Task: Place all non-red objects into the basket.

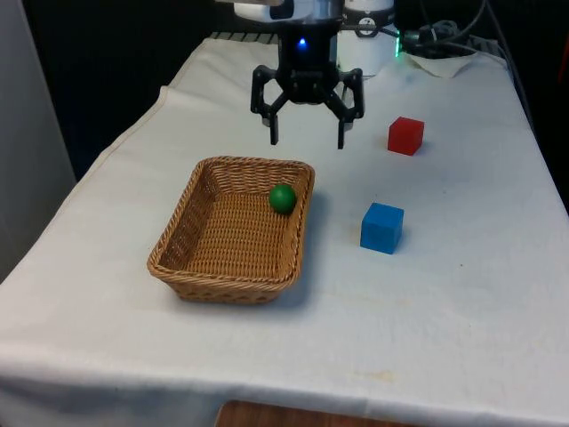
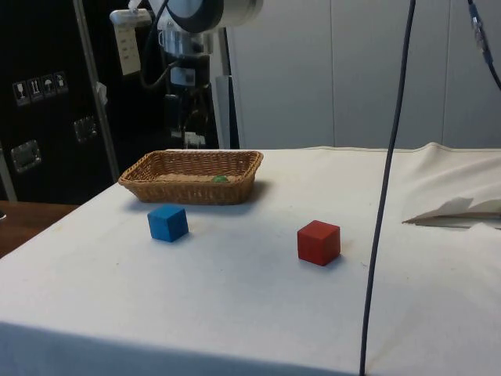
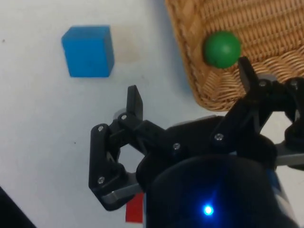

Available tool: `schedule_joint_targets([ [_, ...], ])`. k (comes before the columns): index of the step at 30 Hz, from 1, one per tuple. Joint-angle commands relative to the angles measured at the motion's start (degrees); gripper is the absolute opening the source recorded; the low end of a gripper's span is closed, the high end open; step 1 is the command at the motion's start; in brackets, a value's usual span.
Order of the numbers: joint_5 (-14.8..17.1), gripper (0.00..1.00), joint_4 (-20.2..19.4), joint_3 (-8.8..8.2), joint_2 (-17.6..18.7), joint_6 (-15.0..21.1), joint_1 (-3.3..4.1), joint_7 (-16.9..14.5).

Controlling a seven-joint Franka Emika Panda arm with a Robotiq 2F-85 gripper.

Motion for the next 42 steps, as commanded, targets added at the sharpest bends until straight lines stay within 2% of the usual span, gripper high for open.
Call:
schedule_joint_targets([
  [1, -0.74, 1.00, 0.34, -0.17, 0.17, -0.97, 0.52, 1.03],
  [2, -0.29, 1.00, 0.40, 0.46, 0.00, -0.92, 0.11, 0.69],
  [3, -1.03, 1.00, 0.74, 0.23, 0.17, -1.89, 0.63, 1.66],
  [9, -2.12, 1.00, 2.29, 1.89, 0.34, -5.10, 1.09, 4.13],
  [11, -2.41, 1.00, 2.64, 2.41, 0.40, -5.79, 1.15, 4.76],
  [12, -1.89, 1.00, 2.23, 2.58, 0.06, -5.04, 0.69, 4.01],
  [13, -2.52, 1.00, 2.81, 2.69, 0.46, -6.07, 1.20, 5.16],
  [19, -3.27, 1.00, 4.35, 4.30, 1.09, -8.19, 1.43, 7.22],
  [20, -2.75, 1.00, 3.90, 4.53, 0.69, -7.39, 1.03, 6.47],
  [21, -3.44, 1.00, 4.64, 4.41, 1.26, -8.48, 1.49, 7.51],
  [28, -3.90, 1.00, 6.53, 5.27, 2.64, -10.77, 1.49, 9.91],
  [29, -3.55, 1.00, 6.30, 5.44, 2.41, -10.26, 1.20, 9.28],
  [30, -3.90, 1.00, 6.70, 5.33, 2.81, -11.06, 1.49, 10.20],
  [37, -3.72, 1.00, 7.28, 6.07, 4.18, -10.77, 1.60, 12.89],
  [38, -3.55, 1.00, 6.99, 6.19, 3.84, -10.71, 1.26, 12.03],
  [39, -3.67, 1.00, 7.28, 6.25, 4.30, -10.54, 1.60, 13.24],
  [42, -3.55, 1.00, 7.10, 6.76, 4.64, -9.45, 1.60, 14.50],
])
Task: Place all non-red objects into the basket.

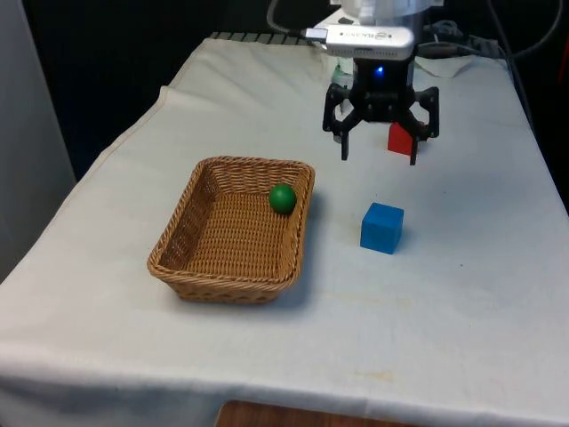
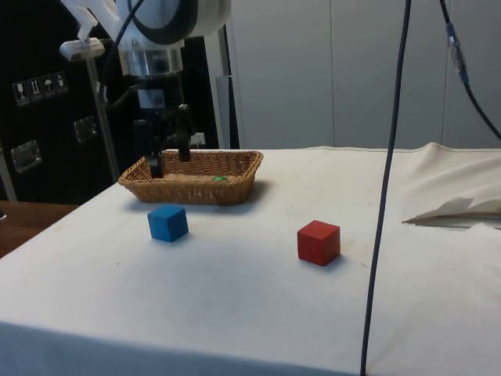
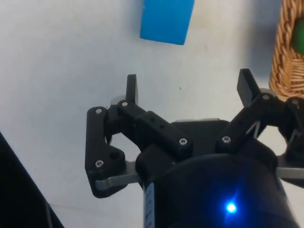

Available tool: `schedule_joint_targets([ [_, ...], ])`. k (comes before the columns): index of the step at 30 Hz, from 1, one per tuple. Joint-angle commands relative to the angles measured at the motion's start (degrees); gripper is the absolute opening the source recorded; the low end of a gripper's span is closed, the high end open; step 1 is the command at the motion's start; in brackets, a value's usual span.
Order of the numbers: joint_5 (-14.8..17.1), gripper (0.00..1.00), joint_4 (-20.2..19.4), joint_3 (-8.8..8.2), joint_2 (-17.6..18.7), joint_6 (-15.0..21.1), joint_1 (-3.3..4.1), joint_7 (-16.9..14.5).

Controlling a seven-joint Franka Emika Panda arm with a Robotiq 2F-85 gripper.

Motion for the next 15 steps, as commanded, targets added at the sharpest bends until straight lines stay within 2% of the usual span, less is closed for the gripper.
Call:
schedule_joint_targets([
  [1, 0.06, 1.00, 0.00, 0.06, 0.29, 0.92, 0.23, 0.92],
  [4, 0.17, 1.00, -0.06, 0.52, 0.52, 1.78, 0.17, 1.72],
  [5, 0.00, 1.00, 0.00, 0.52, 0.34, 0.97, 0.00, 1.32],
  [6, 0.23, 1.00, -0.06, 0.63, 0.63, 2.01, 0.17, 2.06],
  [11, 0.29, 1.00, 0.00, 1.49, 1.38, 3.67, 0.11, 3.84],
  [14, 0.00, 1.00, 0.00, 1.72, 1.43, 3.50, 0.00, 4.18],
  [15, 0.40, 1.00, 0.11, 2.06, 2.23, 4.81, 0.06, 4.98],
])
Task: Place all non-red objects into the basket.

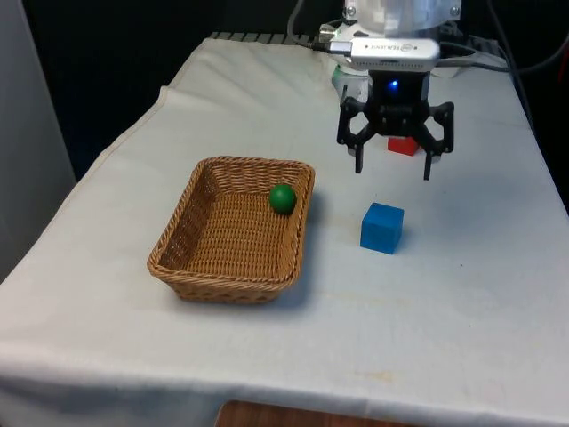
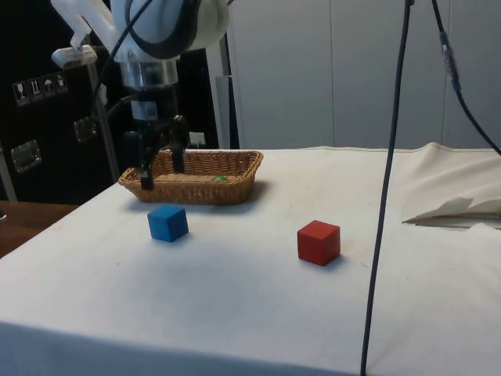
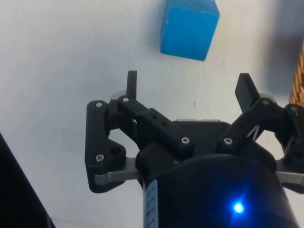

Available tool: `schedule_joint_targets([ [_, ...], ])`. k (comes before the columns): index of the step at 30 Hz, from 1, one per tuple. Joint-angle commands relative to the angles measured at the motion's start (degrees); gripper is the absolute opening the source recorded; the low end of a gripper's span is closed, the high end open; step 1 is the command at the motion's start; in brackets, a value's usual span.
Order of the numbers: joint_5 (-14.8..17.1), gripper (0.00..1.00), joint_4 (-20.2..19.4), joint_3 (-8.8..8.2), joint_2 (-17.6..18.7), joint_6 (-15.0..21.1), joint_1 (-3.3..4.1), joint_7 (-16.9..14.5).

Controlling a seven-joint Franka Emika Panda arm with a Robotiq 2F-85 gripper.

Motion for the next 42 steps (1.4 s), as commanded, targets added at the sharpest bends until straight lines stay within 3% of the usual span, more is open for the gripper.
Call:
schedule_joint_targets([
  [1, 0.46, 1.00, 0.11, 0.23, 0.63, 0.97, 0.00, 0.40],
  [13, 1.78, 1.00, 0.74, 1.26, 4.30, 4.58, -0.34, 0.92],
  [16, 1.89, 1.00, 1.15, 1.43, 5.44, 5.39, -0.34, 0.80],
  [17, 1.20, 1.00, 0.92, 0.92, 5.04, 4.81, 0.00, 1.15],
  [18, 1.95, 1.00, 1.15, 1.49, 5.67, 5.61, -0.34, 0.74],
  [24, 2.12, 1.00, 1.78, 1.89, 7.16, 6.59, -0.57, 0.63],
  [25, 1.32, 1.00, 1.55, 1.26, 6.93, 6.36, -0.11, 1.15],
  [26, 1.38, 1.00, 1.66, 1.32, 7.22, 6.53, -0.11, 1.15],
  [27, 2.29, 1.00, 2.35, 2.06, 8.02, 6.88, -0.69, 0.57],
  [32, 2.58, 1.00, 4.13, 2.23, 9.97, 6.99, -0.92, 0.52],
  [33, 2.58, 1.00, 4.35, 2.12, 10.14, 6.93, -0.86, 0.52],
  [34, 1.83, 1.00, 4.13, 1.43, 10.03, 6.70, -0.29, 1.09],
  [35, 2.58, 1.00, 4.53, 2.06, 10.31, 6.88, -0.80, 0.57],
  [42, 1.95, 1.00, 4.53, 1.49, 10.43, 7.10, -0.34, 1.09],
])
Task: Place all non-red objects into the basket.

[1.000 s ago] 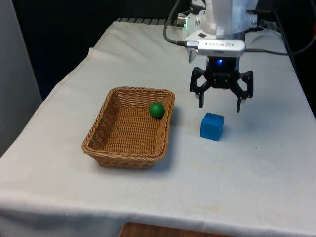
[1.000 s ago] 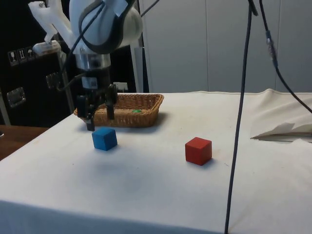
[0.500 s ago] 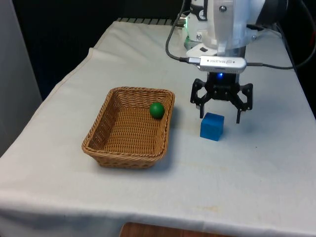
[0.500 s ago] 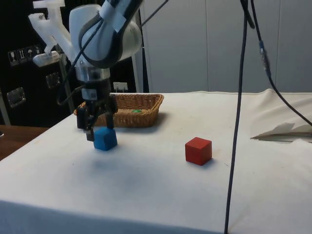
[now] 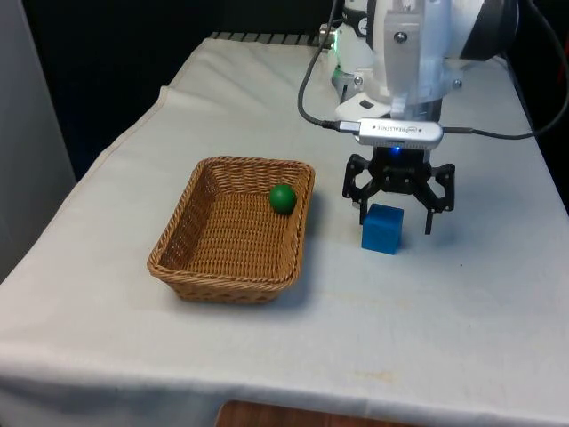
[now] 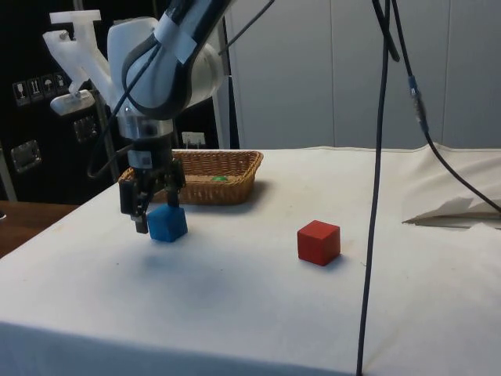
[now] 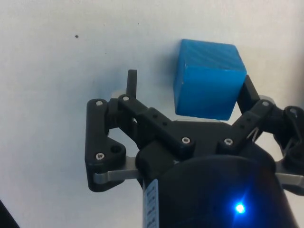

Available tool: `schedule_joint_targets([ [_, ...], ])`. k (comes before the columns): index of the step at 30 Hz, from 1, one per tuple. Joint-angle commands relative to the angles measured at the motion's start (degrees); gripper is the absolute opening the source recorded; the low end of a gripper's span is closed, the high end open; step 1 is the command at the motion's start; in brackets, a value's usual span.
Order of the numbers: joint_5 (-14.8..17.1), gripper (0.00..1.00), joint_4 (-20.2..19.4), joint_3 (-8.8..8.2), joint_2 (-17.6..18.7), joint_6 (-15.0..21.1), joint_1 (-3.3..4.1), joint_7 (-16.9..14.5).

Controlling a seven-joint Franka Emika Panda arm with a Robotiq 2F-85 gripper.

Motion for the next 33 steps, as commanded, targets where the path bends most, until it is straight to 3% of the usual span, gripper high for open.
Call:
schedule_joint_targets([
  [1, 0.00, 1.00, 0.00, 0.00, 0.00, 0.00, 0.00, 0.00],
  [3, -0.11, 0.96, -0.29, -0.11, -0.23, 0.57, 0.11, 0.17],
  [4, -0.17, 0.88, -0.29, -0.17, -0.23, 0.57, 0.17, 0.17],
  [9, -0.40, 0.34, -0.40, -0.29, -0.29, 0.69, 0.23, 0.34],
  [10, -0.46, 0.14, -0.40, -0.29, -0.29, 0.74, 0.29, 0.40],
  [11, -0.29, 0.03, 0.00, -0.06, -0.06, 0.00, 0.00, 0.06],
  [12, -0.52, 0.03, -0.46, -0.34, -0.29, 0.74, 0.29, 0.40],
  [20, -0.57, 0.00, -0.57, -0.40, -0.40, 0.86, 0.34, 0.46],
  [21, -0.40, 0.00, -0.06, -0.11, -0.17, 0.06, 0.06, 0.11],
  [33, -1.03, 0.00, -0.46, -1.49, -4.64, -3.55, 0.06, -0.29],
])
